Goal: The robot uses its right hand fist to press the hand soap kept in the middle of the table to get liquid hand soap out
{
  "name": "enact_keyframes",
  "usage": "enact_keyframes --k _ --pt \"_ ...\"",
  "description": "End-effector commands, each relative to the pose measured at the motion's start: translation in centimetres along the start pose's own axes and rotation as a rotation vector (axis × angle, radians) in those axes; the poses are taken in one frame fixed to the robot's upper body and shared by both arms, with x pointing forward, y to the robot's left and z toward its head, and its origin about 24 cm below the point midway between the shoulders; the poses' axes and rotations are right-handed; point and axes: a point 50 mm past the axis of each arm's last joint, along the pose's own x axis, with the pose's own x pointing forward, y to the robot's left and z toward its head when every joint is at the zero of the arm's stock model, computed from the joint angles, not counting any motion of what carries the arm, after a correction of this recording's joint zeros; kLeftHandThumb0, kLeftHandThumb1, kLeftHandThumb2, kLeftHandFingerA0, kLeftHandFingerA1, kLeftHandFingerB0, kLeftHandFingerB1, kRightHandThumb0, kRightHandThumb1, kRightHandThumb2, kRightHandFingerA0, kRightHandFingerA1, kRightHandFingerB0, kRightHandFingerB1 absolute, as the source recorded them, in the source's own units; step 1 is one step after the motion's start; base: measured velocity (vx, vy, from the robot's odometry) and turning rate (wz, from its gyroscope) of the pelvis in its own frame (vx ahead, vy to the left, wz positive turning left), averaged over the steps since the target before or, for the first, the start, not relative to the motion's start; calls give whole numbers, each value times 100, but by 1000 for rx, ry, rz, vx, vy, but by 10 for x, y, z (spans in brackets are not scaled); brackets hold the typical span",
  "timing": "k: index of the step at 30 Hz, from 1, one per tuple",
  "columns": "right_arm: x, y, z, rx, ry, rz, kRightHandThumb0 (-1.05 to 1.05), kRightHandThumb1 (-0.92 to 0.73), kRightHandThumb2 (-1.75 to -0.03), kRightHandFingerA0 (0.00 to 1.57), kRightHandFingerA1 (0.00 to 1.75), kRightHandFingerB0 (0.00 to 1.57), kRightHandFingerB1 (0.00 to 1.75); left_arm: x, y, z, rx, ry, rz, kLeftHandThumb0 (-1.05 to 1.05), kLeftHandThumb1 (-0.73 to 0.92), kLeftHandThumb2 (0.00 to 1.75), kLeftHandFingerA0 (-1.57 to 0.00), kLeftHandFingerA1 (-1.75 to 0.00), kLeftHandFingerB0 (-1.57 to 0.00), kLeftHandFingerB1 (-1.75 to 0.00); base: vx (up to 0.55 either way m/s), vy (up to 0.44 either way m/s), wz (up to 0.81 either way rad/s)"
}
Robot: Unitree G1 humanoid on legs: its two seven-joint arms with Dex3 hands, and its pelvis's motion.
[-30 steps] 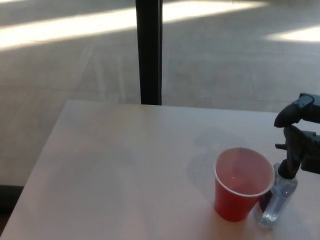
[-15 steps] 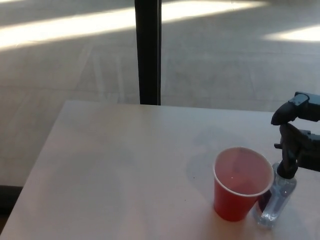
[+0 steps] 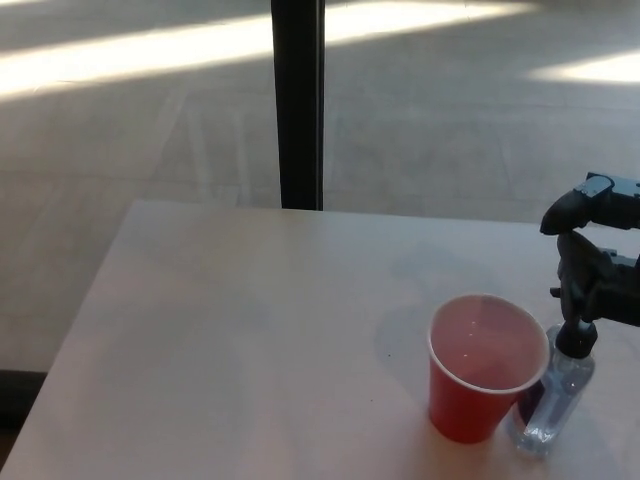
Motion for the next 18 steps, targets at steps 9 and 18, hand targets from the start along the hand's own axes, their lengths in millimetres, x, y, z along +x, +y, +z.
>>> enact_keyframes --k 9,18 --pt "1 -8 -18 38 58 -49 -17 -66 -101 95 175 76 122 0 4 2 -33 -14 18 14 38 99 -89 -106 -67 -88 0 0 0" --pt "-3 -12 -31 35 84 -69 -19 -69 -99 97 175 74 125 1 3 4 8 -22 21 10 40 99 -90 -105 -73 -90 0 0 0"
